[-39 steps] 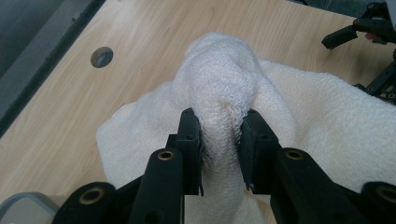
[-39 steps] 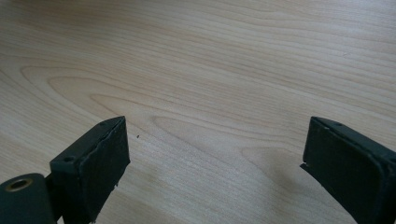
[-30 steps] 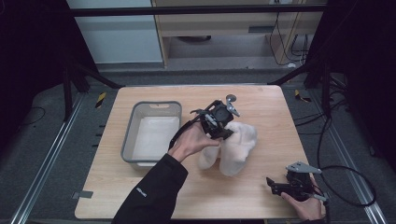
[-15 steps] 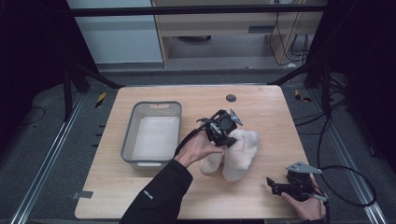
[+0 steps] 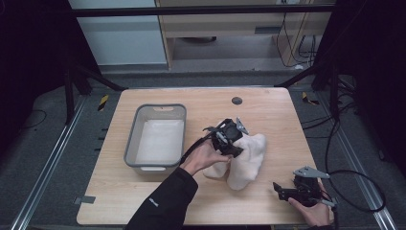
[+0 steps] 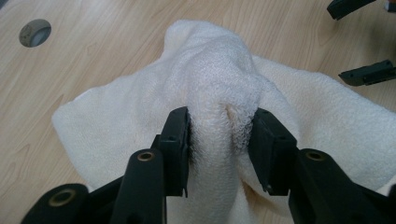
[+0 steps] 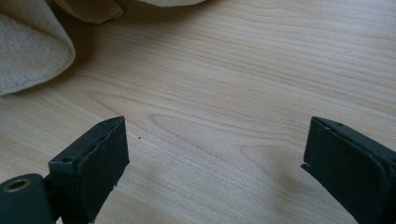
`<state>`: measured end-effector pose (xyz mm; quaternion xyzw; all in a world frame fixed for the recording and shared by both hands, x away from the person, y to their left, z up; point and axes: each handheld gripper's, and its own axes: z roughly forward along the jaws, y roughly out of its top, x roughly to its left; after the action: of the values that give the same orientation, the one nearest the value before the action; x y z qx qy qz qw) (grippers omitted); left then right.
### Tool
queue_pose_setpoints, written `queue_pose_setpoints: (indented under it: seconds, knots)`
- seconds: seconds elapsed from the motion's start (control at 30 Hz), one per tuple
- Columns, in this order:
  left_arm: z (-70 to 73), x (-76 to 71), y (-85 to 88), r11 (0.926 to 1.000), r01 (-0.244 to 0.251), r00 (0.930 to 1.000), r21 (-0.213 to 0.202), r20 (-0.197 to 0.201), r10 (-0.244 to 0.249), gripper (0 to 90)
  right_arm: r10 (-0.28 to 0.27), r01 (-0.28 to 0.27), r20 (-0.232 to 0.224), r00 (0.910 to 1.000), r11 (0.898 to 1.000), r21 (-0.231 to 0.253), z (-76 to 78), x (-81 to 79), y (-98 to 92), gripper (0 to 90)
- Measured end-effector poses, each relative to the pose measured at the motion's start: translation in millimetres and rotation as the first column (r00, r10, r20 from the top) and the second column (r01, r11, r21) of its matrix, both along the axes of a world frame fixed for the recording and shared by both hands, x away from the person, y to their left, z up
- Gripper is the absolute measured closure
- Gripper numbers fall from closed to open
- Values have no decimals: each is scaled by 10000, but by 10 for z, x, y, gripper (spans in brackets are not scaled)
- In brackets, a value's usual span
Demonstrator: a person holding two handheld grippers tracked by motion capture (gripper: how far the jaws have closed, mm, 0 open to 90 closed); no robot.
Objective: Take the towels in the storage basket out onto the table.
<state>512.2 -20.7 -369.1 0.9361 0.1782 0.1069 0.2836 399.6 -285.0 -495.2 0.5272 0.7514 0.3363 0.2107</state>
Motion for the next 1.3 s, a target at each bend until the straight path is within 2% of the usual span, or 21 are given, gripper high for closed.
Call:
queue_pose_setpoints:
  seconds: [0.37, 0.63, 0.73, 0.97, 1.13, 1.3]
  knots:
    - [-166, -7, 8, 10000, 80, 9999, -7, -66, -80, 476, 17, -16, -28, 10000, 10000, 53, -4, 0, 3, 64]
    - [-159, -29, 67, 9994, 20, 10000, -334, -87, -23, 355, 27, -27, 0, 10000, 10000, 4, -4, 0, 1, 63]
    - [-123, -47, 114, 9985, -31, 10000, -541, 71, 35, 327, 25, -25, -4, 10000, 10000, 34, -5, 0, 4, 62]
    - [-14, -120, 306, 9930, -233, 9993, -1159, 257, 265, 281, 27, -27, 8, 10000, 10000, 33, -6, -1, 6, 62]
    - [14, -187, 467, 9878, -339, 9983, -1523, 419, 408, 262, 28, -28, -3, 10000, 10000, 60, -5, -3, 3, 62]
    - [24, -260, 679, 9784, -569, 9969, -1986, 422, 665, 252, 52, -52, 39, 10000, 10000, 49, -6, -2, -3, 62]
